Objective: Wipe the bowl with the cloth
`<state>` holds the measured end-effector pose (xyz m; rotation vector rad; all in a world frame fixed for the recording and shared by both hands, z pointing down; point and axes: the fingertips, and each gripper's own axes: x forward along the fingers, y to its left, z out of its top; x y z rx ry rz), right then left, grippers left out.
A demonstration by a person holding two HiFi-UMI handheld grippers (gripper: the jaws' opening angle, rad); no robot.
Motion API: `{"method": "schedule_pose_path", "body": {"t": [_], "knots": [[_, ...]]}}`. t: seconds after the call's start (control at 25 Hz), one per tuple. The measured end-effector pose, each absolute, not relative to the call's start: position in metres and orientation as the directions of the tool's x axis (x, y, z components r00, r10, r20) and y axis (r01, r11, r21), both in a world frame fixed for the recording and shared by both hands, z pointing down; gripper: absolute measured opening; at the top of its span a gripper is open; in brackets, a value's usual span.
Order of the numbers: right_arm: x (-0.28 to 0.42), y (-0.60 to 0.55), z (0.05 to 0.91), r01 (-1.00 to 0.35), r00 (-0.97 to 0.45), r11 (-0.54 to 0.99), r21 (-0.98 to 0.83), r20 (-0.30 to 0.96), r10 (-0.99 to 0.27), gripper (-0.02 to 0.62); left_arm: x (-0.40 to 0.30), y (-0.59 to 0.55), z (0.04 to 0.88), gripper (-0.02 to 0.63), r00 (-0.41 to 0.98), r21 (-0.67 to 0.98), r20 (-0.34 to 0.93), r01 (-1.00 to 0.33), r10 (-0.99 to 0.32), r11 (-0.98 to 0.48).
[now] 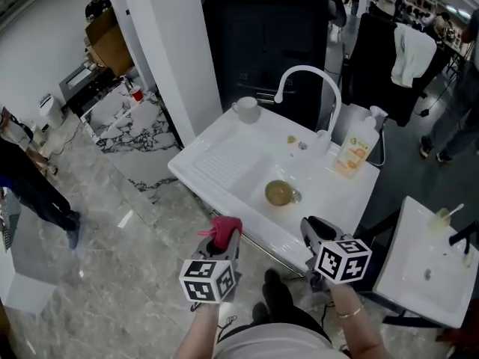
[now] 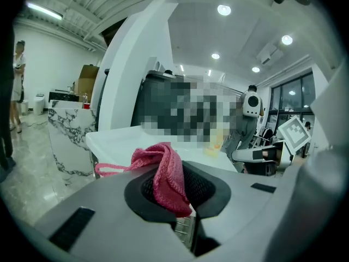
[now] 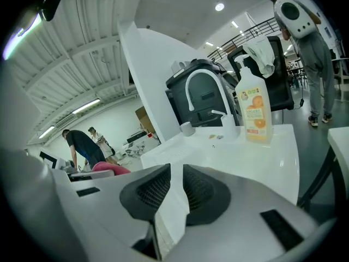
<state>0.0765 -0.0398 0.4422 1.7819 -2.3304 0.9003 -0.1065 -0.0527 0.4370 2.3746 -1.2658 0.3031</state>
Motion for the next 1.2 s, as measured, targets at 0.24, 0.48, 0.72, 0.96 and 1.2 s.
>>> {"method": "schedule_pose_path", "body": {"t": [0.24, 0.48, 0.72, 0.96, 1.2], "knots": [[0.101, -0.092, 0.453, -0.902, -0.330, 0.151, -0.405, 0.420, -0.845, 0.077, -0.085, -0.099, 0.437, 0.046, 0.552, 0.263, 0.393, -0.834, -0.736, -0.485], [0.118, -0.144, 0.478, -0.908, -0.337, 0.150, -0.390, 0.472, -0.815, 0.077, -0.066, -0.143, 0.445, 0.046, 0.547, 0.265, 0.411, -0.837, -0.729, -0.478], [0.129, -0.185, 0.513, -0.909, -0.355, 0.151, -0.387, 0.532, -0.769, 0.078, -0.045, -0.174, 0.464, 0.046, 0.542, 0.270, 0.447, -0.840, -0.711, -0.470], [0.135, -0.219, 0.556, -0.911, -0.364, 0.140, -0.387, 0.598, -0.714, 0.086, -0.028, -0.203, 0.483, 0.046, 0.539, 0.272, 0.478, -0.841, -0.693, -0.467], [0.136, -0.243, 0.598, -0.917, -0.354, 0.106, -0.384, 0.664, -0.659, 0.100, -0.019, -0.227, 0.497, 0.046, 0.545, 0.276, 0.503, -0.837, -0.671, -0.473]]}}
